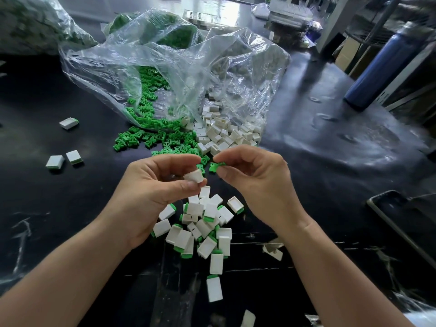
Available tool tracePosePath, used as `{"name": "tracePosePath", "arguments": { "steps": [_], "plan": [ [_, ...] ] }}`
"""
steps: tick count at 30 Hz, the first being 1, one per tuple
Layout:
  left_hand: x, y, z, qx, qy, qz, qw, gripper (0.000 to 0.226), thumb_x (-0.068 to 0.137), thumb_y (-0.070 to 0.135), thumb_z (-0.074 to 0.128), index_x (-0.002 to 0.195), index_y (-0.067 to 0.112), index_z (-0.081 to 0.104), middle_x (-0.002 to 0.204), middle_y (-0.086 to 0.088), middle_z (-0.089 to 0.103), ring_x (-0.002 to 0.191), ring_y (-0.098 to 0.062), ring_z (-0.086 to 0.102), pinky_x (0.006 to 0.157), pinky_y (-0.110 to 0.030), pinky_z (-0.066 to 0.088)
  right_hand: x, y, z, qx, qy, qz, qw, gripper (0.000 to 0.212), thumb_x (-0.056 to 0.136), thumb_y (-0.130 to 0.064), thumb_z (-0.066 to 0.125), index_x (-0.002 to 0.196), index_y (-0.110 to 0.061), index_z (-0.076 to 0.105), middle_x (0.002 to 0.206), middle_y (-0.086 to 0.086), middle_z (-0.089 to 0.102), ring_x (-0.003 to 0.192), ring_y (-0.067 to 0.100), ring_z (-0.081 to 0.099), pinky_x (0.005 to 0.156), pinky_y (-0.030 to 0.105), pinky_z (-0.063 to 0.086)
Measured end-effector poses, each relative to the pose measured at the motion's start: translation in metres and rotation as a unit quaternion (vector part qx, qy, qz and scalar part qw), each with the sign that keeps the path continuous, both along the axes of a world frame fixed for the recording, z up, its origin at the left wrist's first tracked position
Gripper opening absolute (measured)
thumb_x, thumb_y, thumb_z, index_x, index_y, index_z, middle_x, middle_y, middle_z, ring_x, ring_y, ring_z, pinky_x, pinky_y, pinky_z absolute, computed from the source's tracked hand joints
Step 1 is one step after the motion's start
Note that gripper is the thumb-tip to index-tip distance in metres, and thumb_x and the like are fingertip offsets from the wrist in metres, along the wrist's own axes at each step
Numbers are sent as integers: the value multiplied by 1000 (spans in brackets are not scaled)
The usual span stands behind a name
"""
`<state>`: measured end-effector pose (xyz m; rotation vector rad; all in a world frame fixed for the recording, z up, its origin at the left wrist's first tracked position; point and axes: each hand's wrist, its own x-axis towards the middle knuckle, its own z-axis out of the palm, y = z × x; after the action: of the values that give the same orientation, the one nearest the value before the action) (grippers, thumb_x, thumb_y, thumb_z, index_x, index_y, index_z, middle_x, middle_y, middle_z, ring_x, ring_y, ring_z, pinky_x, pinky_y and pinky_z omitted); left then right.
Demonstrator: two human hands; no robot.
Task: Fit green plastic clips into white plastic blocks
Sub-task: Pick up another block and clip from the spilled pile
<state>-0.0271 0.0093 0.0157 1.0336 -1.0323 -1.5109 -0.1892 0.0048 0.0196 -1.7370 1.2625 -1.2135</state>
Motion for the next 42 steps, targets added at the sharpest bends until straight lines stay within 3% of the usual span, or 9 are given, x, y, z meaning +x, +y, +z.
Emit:
{"name": "tracePosePath", "arguments": {
  "steps": [5, 10, 18, 22, 26, 31, 36, 42],
  "plan": [
    [1, 0, 0, -14, -23, -7, 1000, 41, 30, 21, 75, 71, 20, 76, 69, -6, 71, 61, -18, 67, 53, -19, 52, 3, 2, -1, 0, 8, 11, 1000, 22, 79, -1, 68, 87, -20, 70, 80, -10, 68, 74, 5, 65, 71, 15, 51],
    [2, 0, -1, -31, -35, -9, 999, 19, 45, 13, 71, 64, 15, 73, 64, -5, 69, 57, -13, 62, 52, -18, 51, 5, 3, 0, -4, -18, 20, 1000, 35, 78, 1, 68, 80, -34, 64, 72, -17, 64, 70, -5, 61, 68, 9, 46],
    [0, 0, -4, -54, -37, 4, 998, 30, 53, 12, 68, 83, 16, 66, 68, 2, 66, 62, -12, 64, 57, -19, 53, 9, 6, 1, 9, -17, 56, 998, 20, 78, 1, 68, 85, -18, 68, 77, -10, 66, 70, 3, 63, 68, 18, 51],
    [0, -1, -2, -65, -39, 3, 997, 11, 56, 13, 68, 65, 19, 71, 64, 2, 66, 59, -6, 60, 56, -14, 50, 9, 6, 1, 18, -11, 55, 998, 21, 78, 0, 68, 85, -20, 68, 80, -5, 68, 73, 9, 65, 70, 22, 53],
    [-2, 0, -1, -74, -41, 5, 996, 20, 60, 10, 66, 74, 20, 76, 63, 3, 69, 56, -2, 60, 56, -12, 48, 6, 5, 4, 7, -10, 35, 999, 32, 79, 0, 67, 82, -31, 66, 78, -14, 66, 72, 1, 63, 68, 14, 50],
    [-5, 3, -2, -78, -66, -1, 995, 19, 58, 11, 66, 72, 21, 75, 66, -3, 71, 62, -11, 65, 58, -17, 53, 6, 6, 6, -5, -27, 28, 999, 31, 78, 2, 67, 79, -30, 64, 72, -15, 64, 69, -2, 62, 66, 10, 48],
    [-5, 4, -1, -89, -91, -17, 992, 16, 55, 15, 68, 71, 16, 70, 64, -1, 69, 58, -6, 63, 56, -14, 51, 6, 6, 6, 5, -28, 39, 999, 28, 79, 0, 67, 80, -28, 65, 75, -14, 65, 71, -3, 62, 68, 10, 47],
    [-5, 6, 0, -89, -93, -20, 991, 20, 58, 15, 67, 77, 8, 68, 63, -10, 69, 58, -15, 67, 53, -21, 54, 6, 7, 4, 7, -1, 45, 999, 15, 79, 0, 68, 86, -14, 70, 76, -11, 66, 70, 3, 63, 67, 17, 52]
  ]
}}
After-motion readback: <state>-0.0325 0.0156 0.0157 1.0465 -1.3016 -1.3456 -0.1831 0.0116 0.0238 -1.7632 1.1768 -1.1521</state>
